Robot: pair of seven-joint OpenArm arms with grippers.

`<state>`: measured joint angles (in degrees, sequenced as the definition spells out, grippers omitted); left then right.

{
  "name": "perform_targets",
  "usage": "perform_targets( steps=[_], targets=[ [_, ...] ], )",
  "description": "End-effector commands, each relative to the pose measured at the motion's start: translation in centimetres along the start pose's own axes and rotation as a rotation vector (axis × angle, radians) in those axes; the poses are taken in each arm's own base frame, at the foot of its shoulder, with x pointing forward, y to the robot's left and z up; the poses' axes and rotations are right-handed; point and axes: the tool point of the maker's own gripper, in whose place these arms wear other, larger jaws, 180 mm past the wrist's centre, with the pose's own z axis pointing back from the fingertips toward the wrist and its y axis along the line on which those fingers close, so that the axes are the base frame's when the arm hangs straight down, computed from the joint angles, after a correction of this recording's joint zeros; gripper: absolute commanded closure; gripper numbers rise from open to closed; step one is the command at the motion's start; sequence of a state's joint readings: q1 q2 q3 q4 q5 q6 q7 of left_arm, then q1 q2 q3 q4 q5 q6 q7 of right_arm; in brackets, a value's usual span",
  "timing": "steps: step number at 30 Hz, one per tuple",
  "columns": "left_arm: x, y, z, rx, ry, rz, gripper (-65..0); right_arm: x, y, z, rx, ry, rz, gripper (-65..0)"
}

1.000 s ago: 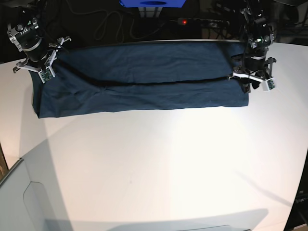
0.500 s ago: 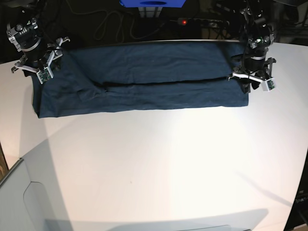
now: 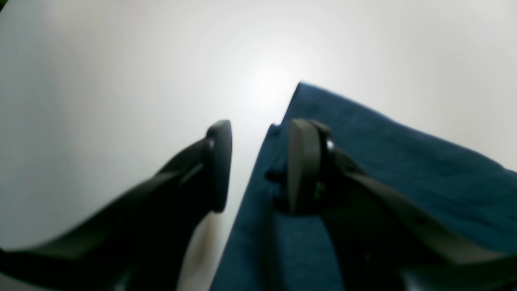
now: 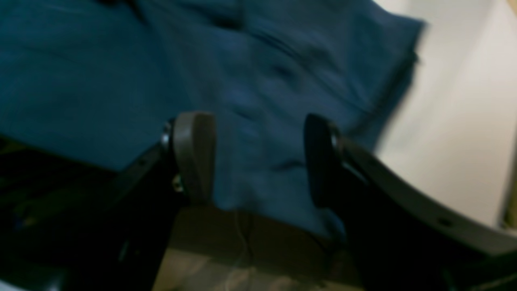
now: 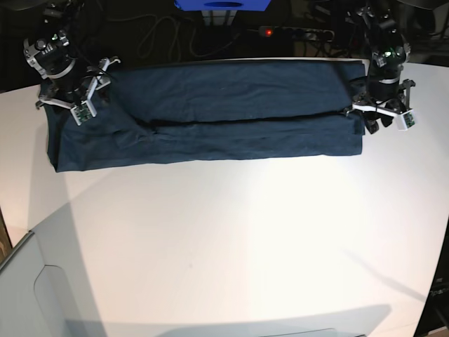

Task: Fold the T-shirt properly
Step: 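Grasp the shirt's end with the left gripper and fold it inward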

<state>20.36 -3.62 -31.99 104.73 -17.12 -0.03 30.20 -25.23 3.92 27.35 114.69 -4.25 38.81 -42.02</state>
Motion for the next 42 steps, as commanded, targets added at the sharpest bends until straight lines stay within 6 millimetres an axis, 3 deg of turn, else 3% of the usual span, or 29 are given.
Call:
perform_targets(
  steps=[1, 7, 11, 22, 28, 30, 36, 42],
  targets=[
    [1.2, -0.2, 0.2, -0.007, -0.041, -0.006, -24.7, 0.4, 0.1, -0.1, 0.015, -0.015, 0.023, -32.9],
    [-0.6, -0.7, 0.7, -0.015, 0.0, 0.014, -40.0, -0.5, 0.9, -2.7, 0.076, 0.012, -0.023, -32.9],
    [-1.8, -1.0, 0.4, -0.044, 0.03, 0.068, -40.3, -1.3, 0.9, -3.4, 0.092, 0.032, -0.042, -32.9],
    [-6.3, 0.2, -0.9, -0.024, 0.147, 0.136, -40.3, -1.1, 0.7, -3.7, 0.091, 0.028, -0.043, -32.9],
    [-6.6, 0.7, -1.0, -0.02, 0.161, 0.121, -40.1, -1.1, 0.7, -3.7, 0.09, 0.028, -0.042, -32.9],
    [-6.7, 0.7, -1.0, -0.02, 0.165, 0.121, -37.7, -1.1, 0.7, -3.7, 0.09, 0.028, -0.042, -32.9],
    [-8.0, 1.1, -1.3, -0.009, 0.195, 0.138, -20.9, -0.8, 0.6, -3.7, 0.088, 0.022, -0.042, -32.9],
    [-8.2, 0.7, -1.9, -0.013, 0.199, 0.153, -19.3, -0.9, 0.6, -3.7, 0.088, 0.023, -0.043, -32.9]
  ],
)
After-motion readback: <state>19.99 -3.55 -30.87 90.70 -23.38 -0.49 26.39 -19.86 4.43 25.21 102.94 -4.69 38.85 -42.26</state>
